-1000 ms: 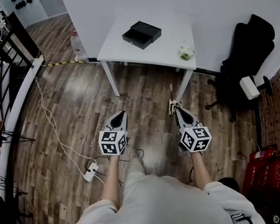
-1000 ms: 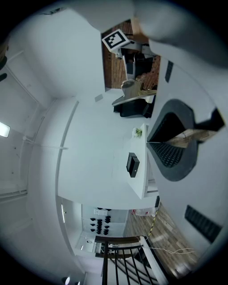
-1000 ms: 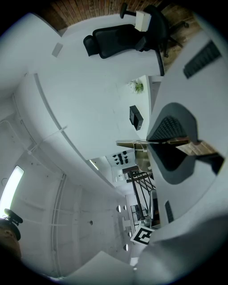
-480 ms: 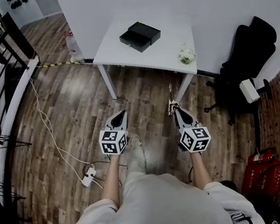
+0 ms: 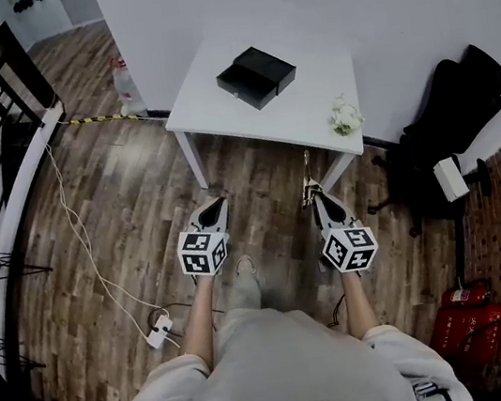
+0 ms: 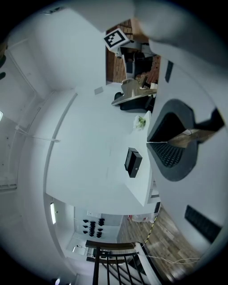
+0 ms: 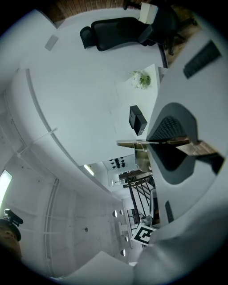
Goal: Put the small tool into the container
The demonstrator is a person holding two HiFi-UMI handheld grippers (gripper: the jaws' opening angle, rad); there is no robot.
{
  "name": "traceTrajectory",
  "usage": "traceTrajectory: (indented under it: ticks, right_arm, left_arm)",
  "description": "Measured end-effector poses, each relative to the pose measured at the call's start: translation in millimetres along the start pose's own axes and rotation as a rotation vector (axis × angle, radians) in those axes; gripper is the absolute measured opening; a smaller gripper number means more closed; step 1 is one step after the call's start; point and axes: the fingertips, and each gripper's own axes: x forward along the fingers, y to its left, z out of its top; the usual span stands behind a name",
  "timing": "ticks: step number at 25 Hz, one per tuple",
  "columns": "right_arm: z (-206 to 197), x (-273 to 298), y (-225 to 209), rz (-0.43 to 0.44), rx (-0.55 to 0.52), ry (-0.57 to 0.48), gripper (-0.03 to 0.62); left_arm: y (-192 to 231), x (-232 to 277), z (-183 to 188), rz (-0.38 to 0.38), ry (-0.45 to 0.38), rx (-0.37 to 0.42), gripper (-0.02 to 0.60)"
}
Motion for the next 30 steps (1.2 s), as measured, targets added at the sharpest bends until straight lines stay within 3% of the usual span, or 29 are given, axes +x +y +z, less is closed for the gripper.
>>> traceTrajectory:
  ticks: [20,30]
  right_arm:
    - [74,193,-34,-0.067,-0.012,0.005,0.003]
    - [80,246,-45,-0.082,-0.007,0.012,0.003]
  left_arm:
    - [126,167,95,-0.078,0.0,0.012,0.012]
    - [155,216,110,-0.109,0.016,0.029,0.012]
